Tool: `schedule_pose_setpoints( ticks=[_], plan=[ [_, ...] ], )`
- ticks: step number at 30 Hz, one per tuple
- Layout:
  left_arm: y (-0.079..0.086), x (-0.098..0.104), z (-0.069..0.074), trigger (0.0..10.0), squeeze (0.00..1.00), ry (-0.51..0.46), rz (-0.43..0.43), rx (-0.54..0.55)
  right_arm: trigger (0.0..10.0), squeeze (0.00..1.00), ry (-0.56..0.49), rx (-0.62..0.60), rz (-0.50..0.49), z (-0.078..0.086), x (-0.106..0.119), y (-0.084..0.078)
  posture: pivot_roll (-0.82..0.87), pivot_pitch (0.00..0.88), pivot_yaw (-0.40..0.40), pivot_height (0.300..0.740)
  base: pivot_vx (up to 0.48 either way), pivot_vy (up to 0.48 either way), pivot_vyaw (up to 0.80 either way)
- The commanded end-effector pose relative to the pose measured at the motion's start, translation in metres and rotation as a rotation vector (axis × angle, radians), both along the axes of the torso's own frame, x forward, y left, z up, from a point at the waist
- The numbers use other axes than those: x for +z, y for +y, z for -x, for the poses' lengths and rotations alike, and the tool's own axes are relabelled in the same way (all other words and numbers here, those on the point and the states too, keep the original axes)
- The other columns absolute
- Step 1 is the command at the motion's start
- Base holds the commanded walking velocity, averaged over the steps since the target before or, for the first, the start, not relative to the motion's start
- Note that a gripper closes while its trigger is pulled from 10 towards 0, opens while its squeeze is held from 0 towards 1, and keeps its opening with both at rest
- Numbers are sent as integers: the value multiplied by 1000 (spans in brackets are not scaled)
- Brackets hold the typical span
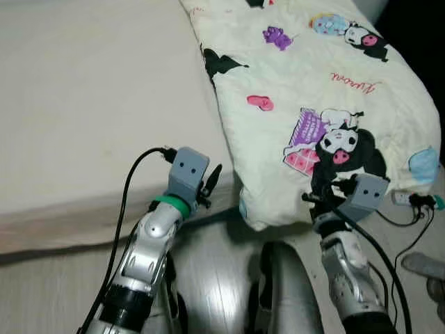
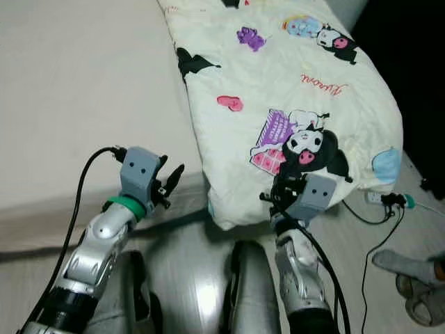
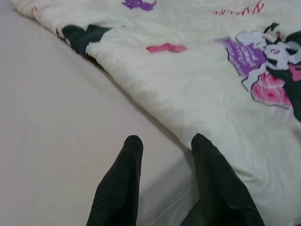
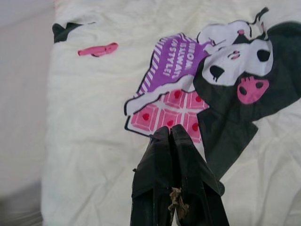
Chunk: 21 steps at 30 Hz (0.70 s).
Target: Clean up the room
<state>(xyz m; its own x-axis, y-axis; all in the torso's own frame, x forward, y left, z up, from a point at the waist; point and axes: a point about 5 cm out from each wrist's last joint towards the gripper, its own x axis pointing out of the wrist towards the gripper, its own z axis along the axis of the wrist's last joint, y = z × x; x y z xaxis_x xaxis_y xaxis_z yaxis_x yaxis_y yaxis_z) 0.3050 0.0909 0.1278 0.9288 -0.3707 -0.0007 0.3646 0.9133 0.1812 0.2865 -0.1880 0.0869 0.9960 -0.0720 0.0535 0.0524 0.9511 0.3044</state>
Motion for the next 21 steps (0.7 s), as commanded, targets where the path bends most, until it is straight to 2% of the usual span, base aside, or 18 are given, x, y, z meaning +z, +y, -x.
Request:
schedule_pose_setpoints(
  ticks=[1, 21],
  plan=[
    [-2, -3, 0, 10000, 0, 5, -5, -9, 10000, 0, 43, 13, -7, 4, -9, 2, -75, 40, 23, 626, 0, 0, 0],
    [-22, -13, -1, 10000, 0, 27, -3, -48, 10000, 0, 121, 34, 14, 7, -31, -3, -80, 9, 6, 691, 0, 0, 0]
  ],
)
